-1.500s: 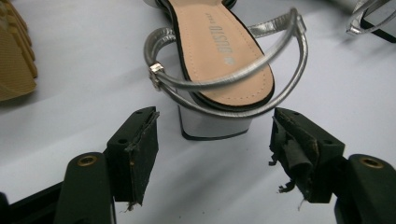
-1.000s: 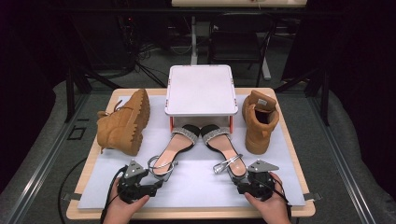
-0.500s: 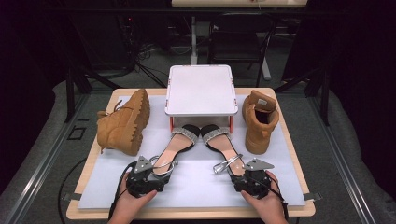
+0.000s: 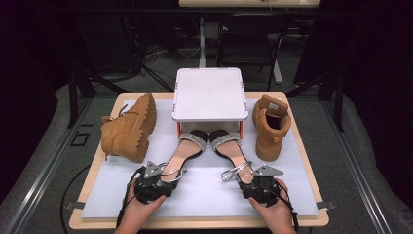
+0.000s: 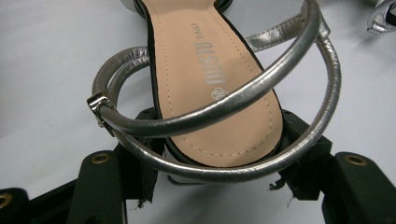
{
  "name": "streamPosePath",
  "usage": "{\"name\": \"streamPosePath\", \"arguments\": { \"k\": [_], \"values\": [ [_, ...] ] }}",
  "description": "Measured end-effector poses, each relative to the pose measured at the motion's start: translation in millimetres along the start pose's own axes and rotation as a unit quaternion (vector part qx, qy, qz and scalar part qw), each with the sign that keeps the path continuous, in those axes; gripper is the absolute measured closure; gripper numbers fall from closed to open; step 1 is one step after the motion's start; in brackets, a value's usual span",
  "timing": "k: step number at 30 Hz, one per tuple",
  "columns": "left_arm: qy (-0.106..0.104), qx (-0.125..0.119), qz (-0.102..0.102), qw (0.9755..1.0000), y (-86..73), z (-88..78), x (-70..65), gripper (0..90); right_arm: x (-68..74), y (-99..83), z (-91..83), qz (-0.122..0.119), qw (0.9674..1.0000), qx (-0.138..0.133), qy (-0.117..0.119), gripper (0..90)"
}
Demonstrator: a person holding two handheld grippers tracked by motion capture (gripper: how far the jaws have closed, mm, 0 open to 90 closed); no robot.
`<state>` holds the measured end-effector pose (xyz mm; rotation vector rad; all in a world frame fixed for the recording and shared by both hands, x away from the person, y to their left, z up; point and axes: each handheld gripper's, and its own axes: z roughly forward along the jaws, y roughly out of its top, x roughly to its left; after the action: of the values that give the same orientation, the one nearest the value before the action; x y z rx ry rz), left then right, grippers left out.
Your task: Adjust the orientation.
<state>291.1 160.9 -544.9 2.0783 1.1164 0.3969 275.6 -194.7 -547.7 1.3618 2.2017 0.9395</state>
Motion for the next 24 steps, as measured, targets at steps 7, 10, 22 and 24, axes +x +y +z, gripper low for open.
{"name": "streamPosePath", "arguments": {
  "k": [7, 10, 22, 24],
  "values": [
    [0.003, -0.001, -0.004, 1.0000, 1.7, 2.5, -4.4, 38.5, 5.3, 2.1, 2.3, 0.007, 0.9999, 0.001, -0.008, 40.3],
    [0.001, -0.001, -0.006, 1.0000, 2.1, 3.1, -5.4, 38.4, 6.6, 2.9, 2.9, 0.008, 0.9999, 0.002, -0.009, 40.2],
    [-0.010, -0.002, -0.005, 0.9999, 4.7, 6.5, -10.7, 37.5, 12.5, 4.9, 6.4, 0.010, 0.9999, -0.004, 0.005, 39.5],
    [-0.012, -0.002, -0.003, 0.9999, 5.1, 7.4, -12.3, 37.3, 14.3, 5.4, 6.5, 0.013, 0.9999, -0.002, 0.008, 39.4]
  ]
}}
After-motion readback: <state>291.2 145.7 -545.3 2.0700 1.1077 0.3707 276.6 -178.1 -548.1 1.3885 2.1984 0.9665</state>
